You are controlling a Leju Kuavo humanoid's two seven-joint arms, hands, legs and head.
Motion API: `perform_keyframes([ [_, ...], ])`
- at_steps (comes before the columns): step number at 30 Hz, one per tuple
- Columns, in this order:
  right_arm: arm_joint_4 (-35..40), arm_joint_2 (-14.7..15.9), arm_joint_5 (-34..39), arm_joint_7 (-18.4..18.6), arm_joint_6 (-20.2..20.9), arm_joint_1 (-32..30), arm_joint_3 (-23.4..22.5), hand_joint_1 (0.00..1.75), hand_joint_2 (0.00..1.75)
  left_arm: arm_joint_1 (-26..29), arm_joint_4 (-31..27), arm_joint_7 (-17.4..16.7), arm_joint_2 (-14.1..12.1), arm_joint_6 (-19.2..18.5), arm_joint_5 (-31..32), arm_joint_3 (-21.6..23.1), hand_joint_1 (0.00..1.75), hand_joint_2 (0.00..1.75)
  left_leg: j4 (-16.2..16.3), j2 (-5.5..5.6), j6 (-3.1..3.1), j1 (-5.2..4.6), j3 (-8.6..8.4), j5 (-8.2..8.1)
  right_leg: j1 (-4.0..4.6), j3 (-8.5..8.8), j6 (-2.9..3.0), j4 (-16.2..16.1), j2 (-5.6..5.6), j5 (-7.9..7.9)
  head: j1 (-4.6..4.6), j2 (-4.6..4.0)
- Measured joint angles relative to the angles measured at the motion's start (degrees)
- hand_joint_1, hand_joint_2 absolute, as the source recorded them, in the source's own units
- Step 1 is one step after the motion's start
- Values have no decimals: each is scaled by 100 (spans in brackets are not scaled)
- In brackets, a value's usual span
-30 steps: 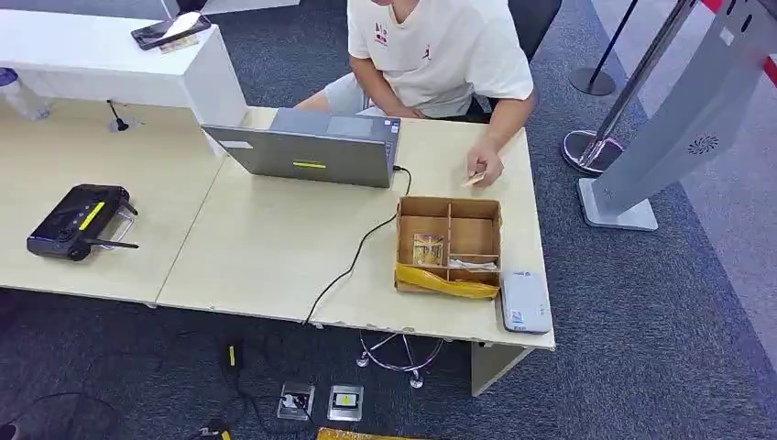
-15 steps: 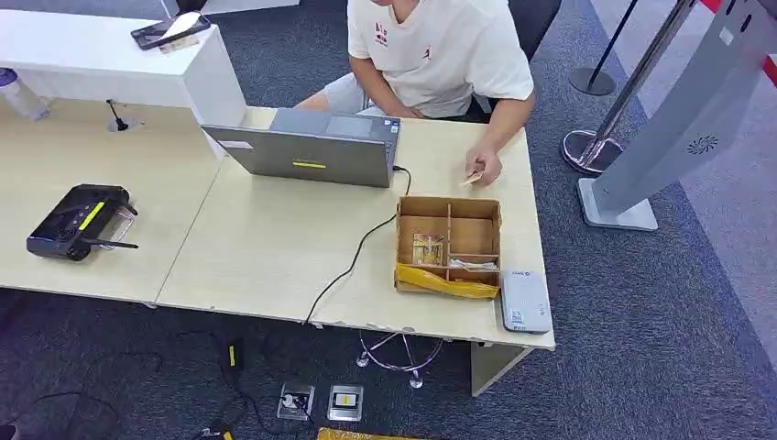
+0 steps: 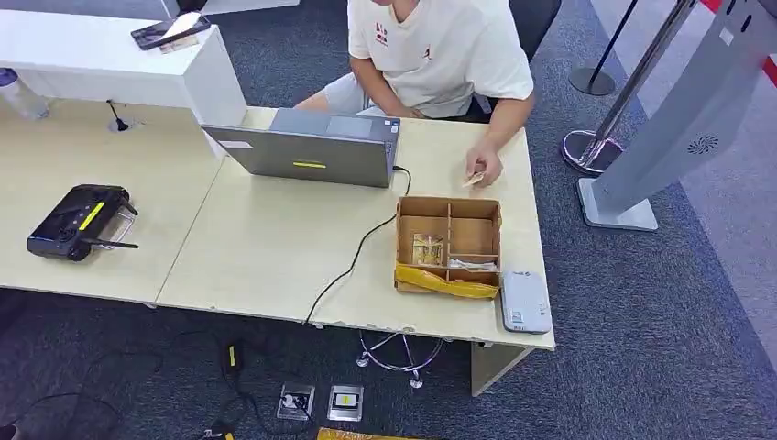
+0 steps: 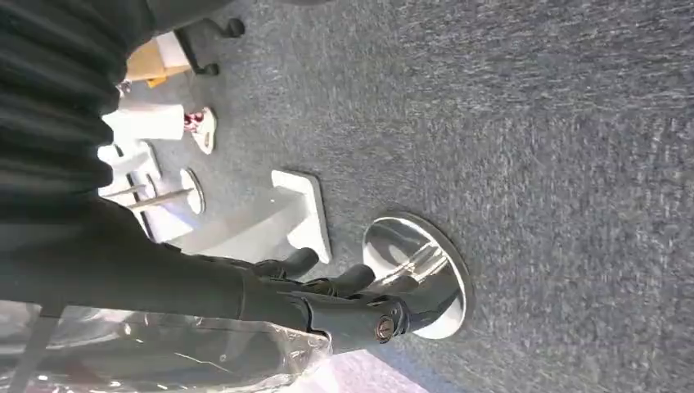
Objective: Pass the card to the sensor for recognition and then transmit it.
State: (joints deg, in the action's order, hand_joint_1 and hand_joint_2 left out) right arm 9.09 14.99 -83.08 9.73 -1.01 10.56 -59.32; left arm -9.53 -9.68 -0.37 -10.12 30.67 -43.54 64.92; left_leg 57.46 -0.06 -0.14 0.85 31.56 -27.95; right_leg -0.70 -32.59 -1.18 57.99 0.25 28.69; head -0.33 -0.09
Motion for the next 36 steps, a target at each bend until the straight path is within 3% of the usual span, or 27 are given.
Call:
perform_keyframes([
  [28, 0, -17, 87, 31, -70, 1, 0, 0, 175, 0, 0, 57, -50, -66, 61, 98, 0, 0, 0, 0, 0, 0, 1, 0, 0, 0, 0, 0, 0, 0, 0, 0],
  [30, 0, -17, 114, -68, -241, 0, 0, 0, 175, 0, 0, 57, -50, -61, 37, 98, 0, 0, 0, 0, 0, 0, 1, 0, 0, 0, 0, 0, -1, 0, 0, 0],
  [32, 0, 0, 383, -312, -765, 1, -9, 0, 175, -1, 0, 57, -57, -52, 7, 98, 0, 0, 0, 0, 0, -1, 1, 0, -1, 0, 0, 0, 0, 0, 0, 0],
  [36, 7, 169, 1627, -1304, -1979, 115, -374, 0, 175, 0, 0, 55, -63, -26, -79, 98, 0, 0, 0, 0, 0, -3, 2, 0, -3, 3, -1, 0, 0, 0, 0, 0],
])
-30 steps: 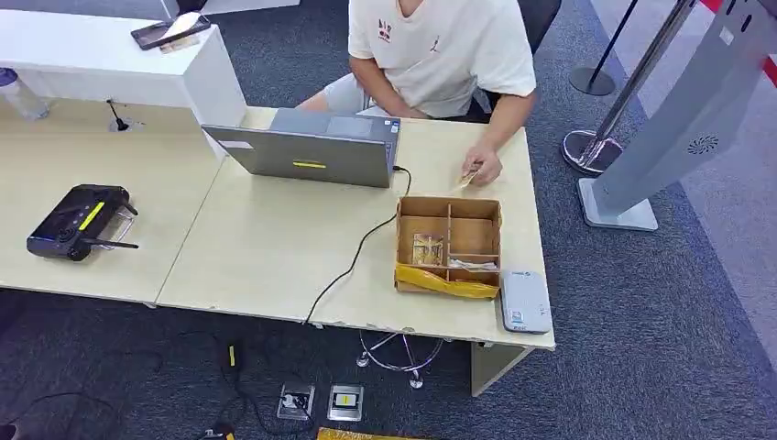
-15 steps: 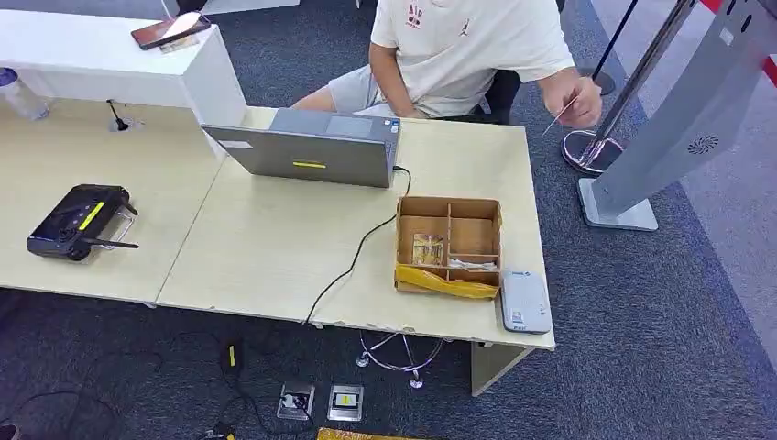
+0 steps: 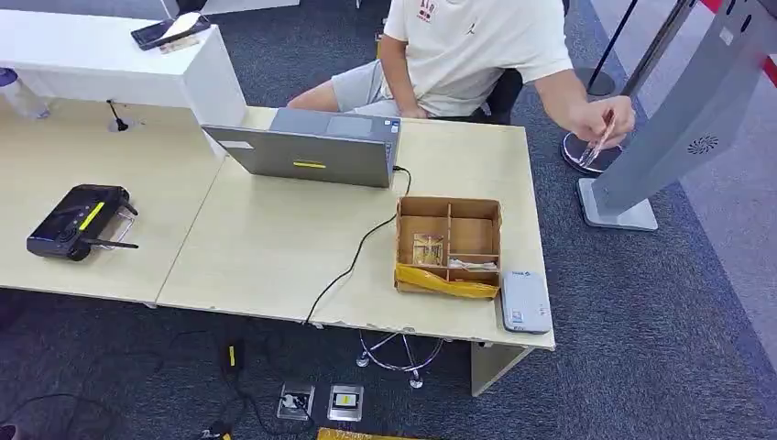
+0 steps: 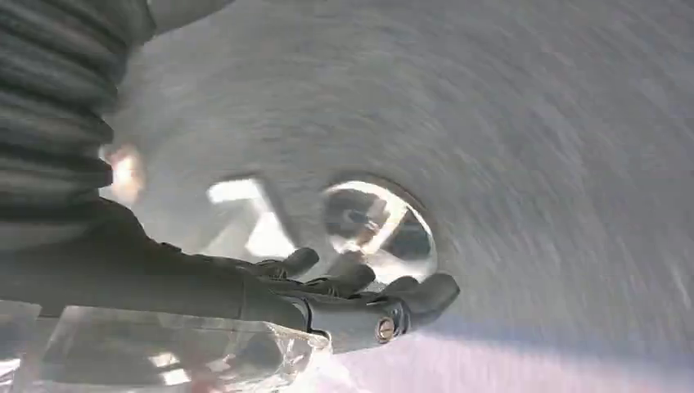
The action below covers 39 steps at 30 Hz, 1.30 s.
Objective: Pass the card to the sensor for recognition and then transmit it.
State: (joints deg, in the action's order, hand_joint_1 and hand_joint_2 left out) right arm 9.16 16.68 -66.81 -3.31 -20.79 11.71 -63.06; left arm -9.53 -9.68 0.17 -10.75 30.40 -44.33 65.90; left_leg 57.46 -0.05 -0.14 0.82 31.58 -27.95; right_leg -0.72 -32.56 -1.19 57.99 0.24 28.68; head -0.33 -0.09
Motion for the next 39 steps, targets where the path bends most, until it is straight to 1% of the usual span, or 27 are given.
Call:
perform_keyframes([
  [2, 17, 163, 662, -573, -242, 169, -237, 0, 175, 1, 0, 0, 0, 11, -22, 2, 0, 0, 0, -2, 0, -3, 0, 0, -4, -1, -2, 0, 2, -3, 0, 0],
  [4, 92, 361, 1156, -1115, -356, 473, -507, 0, 175, -7, 0, 0, 0, 20, -55, 2, 0, 0, 0, -11, 0, -10, 0, 0, -12, -2, -9, 0, 18, -8, 0, 0],
  [7, 225, 742, 1422, -1699, -266, 1031, -753, 0, 175, -14, 0, 0, -2, 46, -74, 2, 0, 0, 2, -13, 15, -15, -5, 10, -17, -2, -19, 0, 19, -16, 4, 0],
  [9, 324, 911, 1555, -1842, -104, 1450, -791, 0, 175, -11, 0, 0, 0, 66, -79, 2, 0, 0, 2, -12, 21, -18, -3, 14, -19, 0, -22, 0, 18, -23, -2, 0],
  [11, 472, 1029, 1908, -2023, 262, 1878, -763, 0, 175, -17, 0, 2, 0, 76, -98, 2, 0, 0, 3, -12, 22, -19, -5, 17, -20, -1, -23, 0, 16, -28, -4, 0],
  [12, 633, 1051, 2344, -1908, 464, 2046, -652, 0, 175, -23, 0, 13, 0, 76, -114, 2, 0, 0, 4, -9, 27, -18, -8, 20, -19, 2, -23, 0, 13, -28, 0, 0],
  [14, 1140, 1071, 3297, -1404, 578, 2118, -199, 0, 175, -31, 0, 50, 2, 76, -111, 2, 0, 0, 5, 26, 40, -18, -1, 29, -18, 9, -25, -1, -32, -25, 4, 0],
  [15, 1450, 1071, 3665, -1233, 580, 2108, 93, 0, 175, -26, 0, 70, 4, 74, -109, 2, 0, 0, 5, 34, 38, -20, 6, 29, -20, 4, -25, -1, -39, -24, 2, 0],
  [17, 2086, 1095, 4223, -831, 477, 2063, 775, 0, 175, -25, 0, 131, -11, 61, -94, 2, 0, 0, 5, 25, 38, -20, 10, 29, -20, 1, -25, 0, -26, -24, -2, 0],
  [18, 2357, 1115, 4362, -670, 403, 1996, 1062, 0, 175, -29, 0, 149, -20, 52, -83, 4, 0, 0, 4, 22, 38, -20, 12, 29, -20, 2, -25, 1, -24, -24, 0, 0],
  [19, 2700, 1123, 4455, -564, 340, 1930, 1413, 0, 175, -31, 0, 171, -28, 35, -74, 4, 0, 0, 3, 21, 37, -20, 14, 29, -20, 0, -25, 2, -24, -24, 0, 0],
  [21, 3207, 1121, 4591, -539, 256, 1838, 1958, 0, 175, -34, 0, 188, -28, 24, -72, 7, 0, 0, 2, 10, 35, -18, 14, 27, -19, -1, -25, 2, -13, -25, -2, 0],
  [24, 3848, 1139, 4384, -624, 141, 1725, 2782, 0, 175, -44, 0, 310, -31, -13, 0, 48, 0, 0, 1, 11, 35, -19, 18, 27, -19, -1, -25, 3, -15, -25, 0, 0],
  [28, 4597, 1128, 3810, -513, 143, 1772, 3842, 0, 175, -44, 0, 420, -63, -87, 55, 124, 0, 0, 0, 20, 33, -17, 24, 35, -17, 5, -25, 6, -24, -27, 0, 0],
  [30, 4890, 1099, 3563, -460, 173, 1913, 4401, 0, 175, -46, 0, 448, -77, -109, 63, 146, 0, 0, 1, 23, 26, -17, 21, 44, -18, 0, -23, 9, -25, -29, -2, 0],
  [34, 5228, 1044, 3152, -485, 342, 2284, 5319, 0, 175, -46, 0, 527, -92, -147, 90, 197, 0, 0, 1, 47, 27, -16, 21, 49, -16, -1, -22, 10, -44, -29, 2, 0],
  [37, 5318, 1020, 2867, -563, 355, 2555, 5897, 0, 175, -45, 0, 540, -114, -197, 107, 273, 0, 0, 1, 58, 26, -15, 24, 50, -16, -1, -22, 11, -56, -29, 4, 0],
  [39, 5327, 1020, 2723, -630, 437, 2748, 6286, 0, 175, -42, 0, 540, -129, -219, 112, 295, 0, 0, 1, 56, 25, -15, 27, 51, -16, -6, -22, 11, -53, -29, -2, 0],
])
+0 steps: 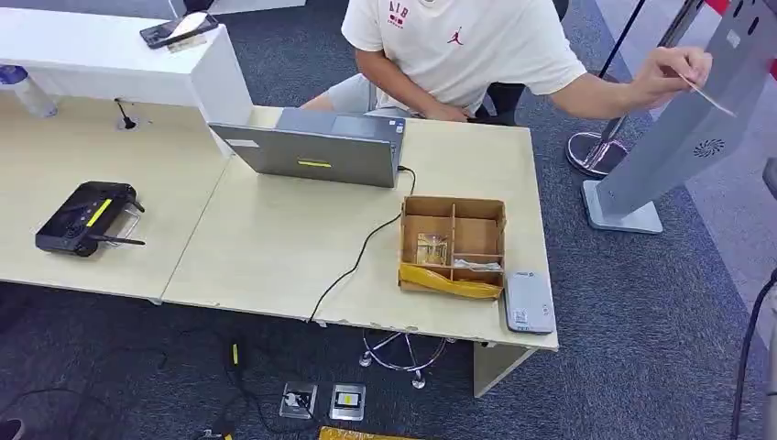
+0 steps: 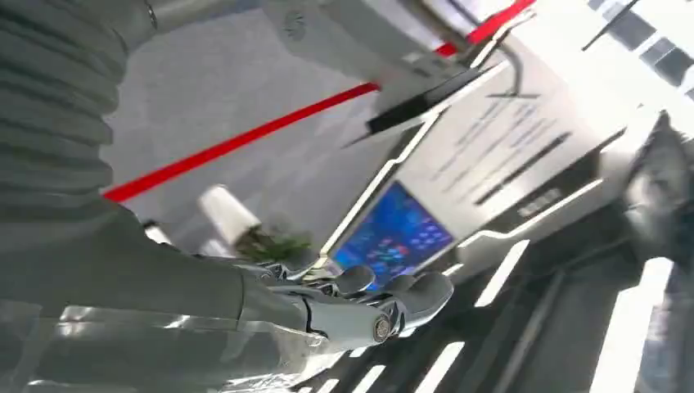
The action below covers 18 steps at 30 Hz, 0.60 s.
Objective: Pass the card to the sensor for recognition and then transmit it.
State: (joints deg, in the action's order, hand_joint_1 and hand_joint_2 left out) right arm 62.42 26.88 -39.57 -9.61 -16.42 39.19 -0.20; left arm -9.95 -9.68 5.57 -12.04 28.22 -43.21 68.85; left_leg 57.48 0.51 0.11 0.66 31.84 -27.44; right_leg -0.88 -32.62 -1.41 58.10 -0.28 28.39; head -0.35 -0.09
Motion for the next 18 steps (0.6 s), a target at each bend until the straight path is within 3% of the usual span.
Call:
perform_keyframes([
  [7, -85, -70, -209, -187, 187, 602, 836, 0, 175, -3, 0, 2, -52, -33, -4, 46, 0, 0, 0, 5, 3, -1, 10, 2, -1, -7, 0, 0, -4, 0, 0, 0],
  [17, -703, -295, -226, -459, 147, 1222, 1648, 0, 175, -1, 0, 2, -81, -59, -59, 96, 0, 0, 0, 6, 3, 0, 17, 2, 0, -15, 0, 1, -3, 0, 2, 0],
  [18, -789, -326, -224, -473, 136, 1269, 1714, 23, 175, -1, 0, 2, -81, -61, -63, 96, 0, 0, 0, 6, 3, 0, 17, 2, 0, -16, 0, 1, -4, 0, 4, 0],
])
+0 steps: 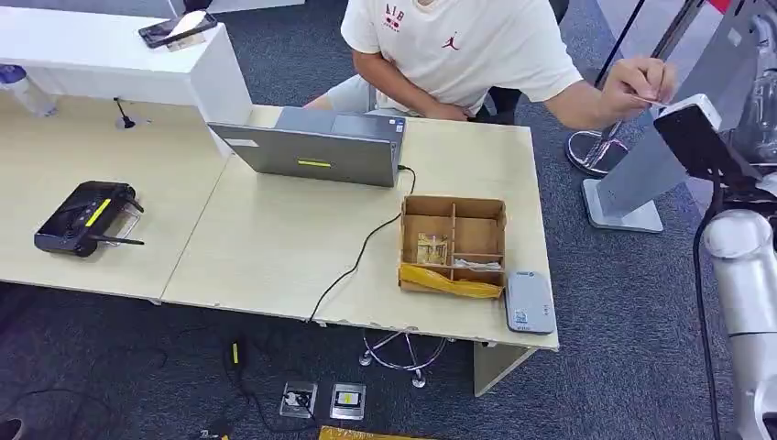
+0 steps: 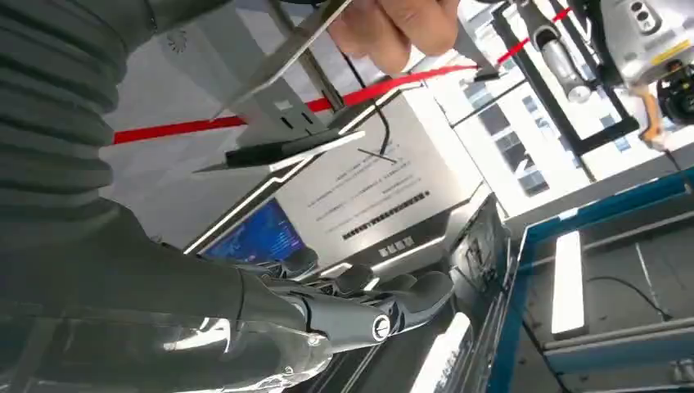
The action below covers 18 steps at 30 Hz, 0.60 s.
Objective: Pass the card to the sensor for recognition and then transmit it.
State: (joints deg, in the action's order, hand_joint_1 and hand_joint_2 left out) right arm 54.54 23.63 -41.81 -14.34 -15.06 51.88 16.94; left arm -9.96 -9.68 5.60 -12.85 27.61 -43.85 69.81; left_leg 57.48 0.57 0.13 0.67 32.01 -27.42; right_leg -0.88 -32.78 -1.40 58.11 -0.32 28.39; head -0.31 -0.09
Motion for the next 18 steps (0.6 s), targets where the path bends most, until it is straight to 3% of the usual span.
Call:
perform_keyframes([
  [1, -67, -22, 0, -11, -4, 33, 55, 152, 175, 0, 0, 0, 0, 2, 0, 0, 0, 0, 0, 1, 0, 0, 2, 0, 0, 0, 0, 0, -1, 0, -4, 0],
  [2, -122, -39, 0, -13, -4, 55, 103, 152, 175, 1, 0, -2, 0, 2, 0, 0, 0, 0, 0, 3, 0, 0, 3, 0, 0, 0, 0, 0, -2, 0, 2, 0],
  [3, -178, -57, 4, -18, 0, 79, 151, 175, 175, 5, 0, -4, 0, 2, -2, 0, 0, 0, 0, 3, 0, 0, 4, 0, 0, -1, 0, 0, -2, 0, -2, 0],
  [18, -767, -280, 87, -105, 92, 354, 568, 175, 175, 8, 0, -63, -11, 2, -22, 2, 0, 0, 1, 2, 0, 0, 7, 0, 0, -7, 0, 0, 0, 0, -2, 0],
])
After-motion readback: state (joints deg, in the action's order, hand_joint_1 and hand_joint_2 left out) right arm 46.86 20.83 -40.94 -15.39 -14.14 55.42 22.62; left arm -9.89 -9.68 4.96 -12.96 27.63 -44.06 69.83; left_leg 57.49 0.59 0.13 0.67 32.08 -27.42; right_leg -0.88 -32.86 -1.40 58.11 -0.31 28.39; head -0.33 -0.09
